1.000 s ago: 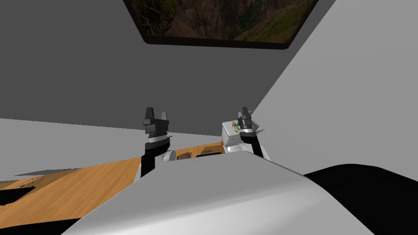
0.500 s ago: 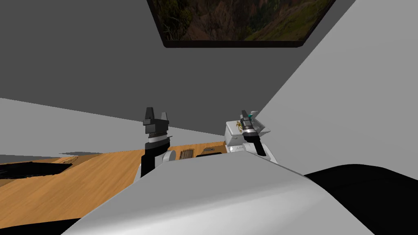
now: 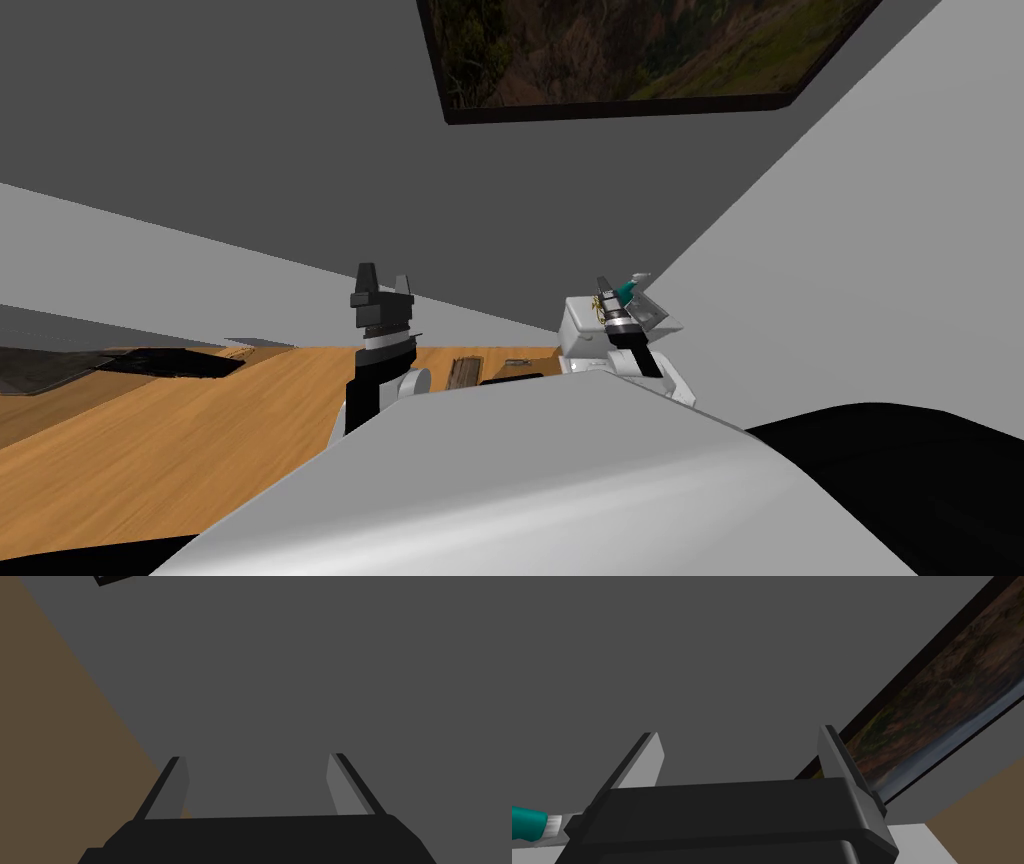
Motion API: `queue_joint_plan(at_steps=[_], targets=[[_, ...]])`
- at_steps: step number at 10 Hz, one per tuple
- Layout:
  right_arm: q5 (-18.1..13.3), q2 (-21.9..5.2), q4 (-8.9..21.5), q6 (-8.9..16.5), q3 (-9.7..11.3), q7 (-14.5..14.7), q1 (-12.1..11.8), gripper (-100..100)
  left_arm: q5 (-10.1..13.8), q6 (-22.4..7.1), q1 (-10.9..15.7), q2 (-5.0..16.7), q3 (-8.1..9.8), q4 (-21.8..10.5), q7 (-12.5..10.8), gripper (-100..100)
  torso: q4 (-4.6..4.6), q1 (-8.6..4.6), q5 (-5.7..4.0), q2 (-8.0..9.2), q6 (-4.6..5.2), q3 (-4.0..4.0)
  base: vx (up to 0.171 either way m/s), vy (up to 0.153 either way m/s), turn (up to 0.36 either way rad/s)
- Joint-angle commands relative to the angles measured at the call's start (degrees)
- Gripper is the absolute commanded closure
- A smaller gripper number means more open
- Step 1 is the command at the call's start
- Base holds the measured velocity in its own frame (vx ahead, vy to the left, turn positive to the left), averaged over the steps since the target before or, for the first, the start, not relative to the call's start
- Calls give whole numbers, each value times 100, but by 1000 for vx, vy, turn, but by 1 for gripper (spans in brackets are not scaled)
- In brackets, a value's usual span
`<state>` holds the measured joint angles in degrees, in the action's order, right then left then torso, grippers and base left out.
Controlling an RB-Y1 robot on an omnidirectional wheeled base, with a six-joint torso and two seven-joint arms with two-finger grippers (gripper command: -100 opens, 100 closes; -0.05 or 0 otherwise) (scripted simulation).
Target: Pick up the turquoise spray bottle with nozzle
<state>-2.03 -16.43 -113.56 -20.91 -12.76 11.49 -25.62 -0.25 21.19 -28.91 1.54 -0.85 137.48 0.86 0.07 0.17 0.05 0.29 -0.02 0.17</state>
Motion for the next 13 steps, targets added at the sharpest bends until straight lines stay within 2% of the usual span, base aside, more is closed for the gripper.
queue_joint_plan(at_steps=[1,3,5,7,8,9,10,12,13], targets=[[20,-120,216,29,-108,44,34,-100,0,0,0,0,0,0,0,0,0,0,0,0,0,0,-52,43,79],[43,-459,671,102,-399,241,143,-100,0,0,-1,0,0,0,0,0,-1,-9,-2,-7,2,-4,-61,54,203],[43,-459,770,102,-399,241,143,-100,0,0,-1,0,1,0,0,0,-1,-5,-1,-4,5,-2,-38,36,20],[60,-817,1214,204,-681,457,264,-100,0,0,-1,0,1,0,0,0,-3,-9,-3,-13,0,-8,-46,45,162],[60,-817,1356,204,-681,457,264,-100,0,0,-1,0,1,0,0,0,-1,-12,-2,-8,4,-4,-30,14,52],[60,-817,1371,204,-681,457,264,-100,0,0,-2,1,1,0,0,0,-2,-19,-5,-12,5,-6,-9,8,5],[66,-999,1583,267,-816,570,331,-100,0,0,-2,1,1,0,0,0,-4,-23,-5,-20,5,-11,-19,20,105],[66,-999,1686,267,-816,570,331,-100,0,0,-2,1,1,0,0,0,-3,-17,-4,-17,4,-9,-20,23,54],[69,-1183,1905,336,-945,688,400,-100,0,0,-2,1,1,0,0,0,-4,-20,-5,-20,6,-11,-8,19,100]])
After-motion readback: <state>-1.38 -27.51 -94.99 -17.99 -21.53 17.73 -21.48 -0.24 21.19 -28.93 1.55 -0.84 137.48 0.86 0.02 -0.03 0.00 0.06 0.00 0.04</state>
